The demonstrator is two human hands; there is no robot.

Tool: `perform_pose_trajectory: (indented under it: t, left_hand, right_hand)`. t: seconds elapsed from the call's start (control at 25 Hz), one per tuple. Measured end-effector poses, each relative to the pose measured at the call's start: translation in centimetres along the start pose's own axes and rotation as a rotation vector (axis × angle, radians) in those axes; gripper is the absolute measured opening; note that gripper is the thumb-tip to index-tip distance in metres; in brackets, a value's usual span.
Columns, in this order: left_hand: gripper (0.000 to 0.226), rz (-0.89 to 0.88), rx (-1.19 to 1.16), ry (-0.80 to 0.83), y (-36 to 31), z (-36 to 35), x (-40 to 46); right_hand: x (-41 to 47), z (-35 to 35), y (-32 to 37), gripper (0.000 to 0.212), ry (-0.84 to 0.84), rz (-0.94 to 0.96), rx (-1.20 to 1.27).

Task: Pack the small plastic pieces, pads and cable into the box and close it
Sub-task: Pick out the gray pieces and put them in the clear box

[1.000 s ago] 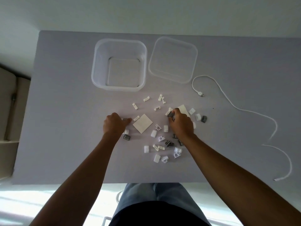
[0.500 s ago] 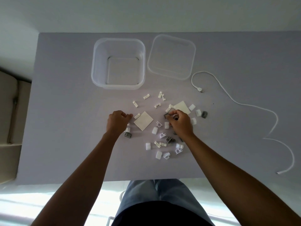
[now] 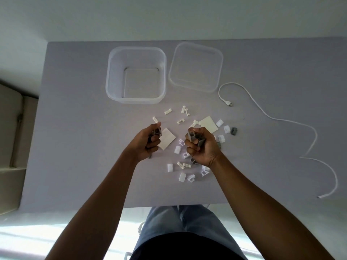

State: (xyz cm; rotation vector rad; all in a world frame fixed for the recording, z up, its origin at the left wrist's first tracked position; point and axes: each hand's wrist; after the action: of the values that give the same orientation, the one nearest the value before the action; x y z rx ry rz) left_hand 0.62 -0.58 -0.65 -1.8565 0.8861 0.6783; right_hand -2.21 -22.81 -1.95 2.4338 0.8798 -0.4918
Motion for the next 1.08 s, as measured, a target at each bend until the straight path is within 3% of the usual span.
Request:
perform_pose_trajectory:
  t: [0.12,0.28,0.48,0.56,0.8,1.0,1.08]
  left_hand:
    - [0.030,-0.001,0.051,-0.017,0.2,-0.5,0.4]
    - [0.030,-0.015,0.210,-0.130,0.9,-0.7,0.8]
    - [0.013,0.009,-0.085,-0.074,1.6,1.3,0.3]
    - [0.023,0.002,-0.114,-0.044,1.8,2.0,0.0]
    - [0.031,-0.003,-0.166,0.030,1.2,2.5,-0.4]
    - [0.031,0.003,-0.092,0.042,0.7,2.6,0.0]
    - [0.028,0.008,-0.061,0.036,0.4,2.5,0.3]
  right_hand:
    - [0.4,0.4,0.0,0.026,-0.075,-0.005,-0.052]
    - [1.2,1.2,-0.5,0.030,-0.341,0.057,-0.135]
    - [1.2,1.0,-0.5,0.028,-0.421,0.038,-0.224]
    - [1.7,0.4,-0.4,0.028,-0.475,0.038,-0.303]
    - [4.2,0.9,-0.4,0.035,-0.731,0.183,-0.889]
    - [4.8,3.0,0.5,0.017,-0.910,0.413,-1.421]
    - [4.9,3.6,1.0,0.020,-0.915,0.441,-1.548]
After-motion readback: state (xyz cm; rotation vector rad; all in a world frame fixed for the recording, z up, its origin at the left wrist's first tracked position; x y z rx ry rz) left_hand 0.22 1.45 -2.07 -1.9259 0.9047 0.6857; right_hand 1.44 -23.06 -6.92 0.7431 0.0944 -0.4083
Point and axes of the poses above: each hand's wrist, its own x-axis towards the middle knuckle, its own z-axis out of the back of the hand, y = z × x, and after that the axes turned 2 degrees about -x, right-handed
